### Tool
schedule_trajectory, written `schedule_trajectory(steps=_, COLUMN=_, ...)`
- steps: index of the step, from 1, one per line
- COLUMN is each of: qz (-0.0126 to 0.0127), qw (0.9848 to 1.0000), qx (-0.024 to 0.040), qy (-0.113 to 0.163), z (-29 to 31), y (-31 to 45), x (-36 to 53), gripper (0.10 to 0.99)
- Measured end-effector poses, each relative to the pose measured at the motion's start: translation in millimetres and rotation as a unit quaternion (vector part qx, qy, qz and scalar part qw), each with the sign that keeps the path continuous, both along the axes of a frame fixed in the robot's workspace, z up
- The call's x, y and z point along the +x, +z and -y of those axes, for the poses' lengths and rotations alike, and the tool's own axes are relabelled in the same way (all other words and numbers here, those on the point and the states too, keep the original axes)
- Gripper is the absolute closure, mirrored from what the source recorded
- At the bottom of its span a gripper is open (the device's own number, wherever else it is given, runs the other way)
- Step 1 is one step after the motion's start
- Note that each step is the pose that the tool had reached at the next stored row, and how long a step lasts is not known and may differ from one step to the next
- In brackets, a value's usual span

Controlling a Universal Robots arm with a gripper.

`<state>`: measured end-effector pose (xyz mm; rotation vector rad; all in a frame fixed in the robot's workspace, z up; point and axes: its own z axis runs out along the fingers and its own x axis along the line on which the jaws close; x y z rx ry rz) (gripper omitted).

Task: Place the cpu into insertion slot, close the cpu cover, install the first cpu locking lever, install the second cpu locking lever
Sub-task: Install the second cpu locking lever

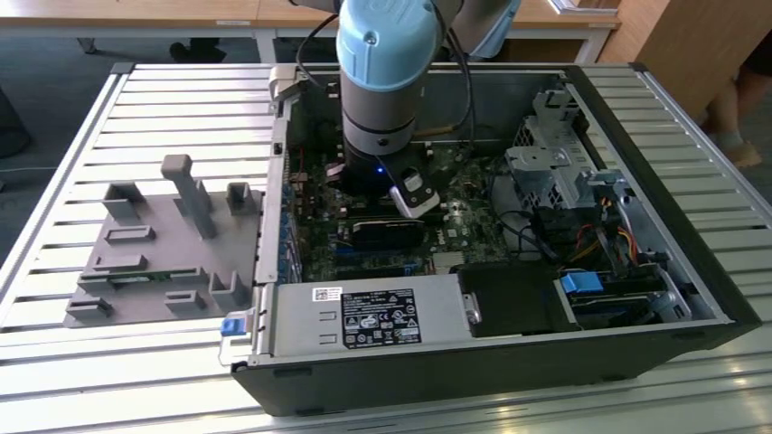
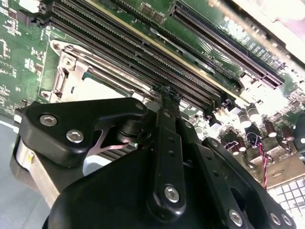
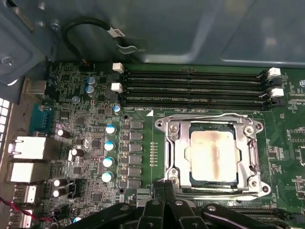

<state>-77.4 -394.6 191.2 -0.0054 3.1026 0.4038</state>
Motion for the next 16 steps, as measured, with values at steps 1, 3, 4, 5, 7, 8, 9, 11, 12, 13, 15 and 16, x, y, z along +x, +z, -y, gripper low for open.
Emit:
schedule_trajectory(steps=1, qz=0.0, qw=1.0, qx=0.0007, qy=0.0, z=-0.2, y=-0.4, x=-0.5, gripper=0.98)
schedule_trajectory(steps=3, qz=0.0, qw=1.0, qx=0.0016, qy=0.0, z=-0.3, y=-1.2, x=-1.2, gripper=0.98)
schedule_trajectory(steps=4, qz=0.0, qw=1.0, qx=0.0016, qy=0.0, z=-0.3, y=-1.3, x=-1.3, gripper=0.98)
schedule_trajectory(steps=5, qz=0.0, qw=1.0, qx=0.0016, qy=0.0, z=-0.3, y=-1.2, x=-1.3, gripper=0.98)
schedule_trajectory(steps=7, qz=0.0, qw=1.0, qx=0.0016, qy=0.0, z=-0.3, y=-0.9, x=-1.4, gripper=0.98)
schedule_trajectory(steps=8, qz=0.0, qw=1.0, qx=0.0016, qy=0.0, z=-0.3, y=-0.1, x=-1.4, gripper=0.98)
schedule_trajectory(steps=9, qz=0.0001, qw=1.0, qx=0.0016, qy=0.0, z=-0.3, y=0.8, x=-1.4, gripper=0.98)
schedule_trajectory(steps=11, qz=0.0001, qw=1.0, qx=0.0018, qy=0.0, z=-0.4, y=4.0, x=-1.4, gripper=0.98)
schedule_trajectory(steps=12, qz=0.0001, qw=1.0, qx=0.0017, qy=0.0, z=-0.3, y=6.1, x=-1.4, gripper=0.98)
schedule_trajectory(steps=13, qz=0.0001, qw=1.0, qx=0.0017, qy=0.0, z=-0.3, y=8.2, x=-1.4, gripper=0.98)
schedule_trajectory(steps=15, qz=0.0001, qw=1.0, qx=0.0016, qy=0.0, z=-0.3, y=12.1, x=-1.4, gripper=0.98)
schedule_trajectory(steps=16, qz=0.0, qw=1.0, qx=0.0016, qy=0.0, z=-0.3, y=14.2, x=-1.4, gripper=0.98)
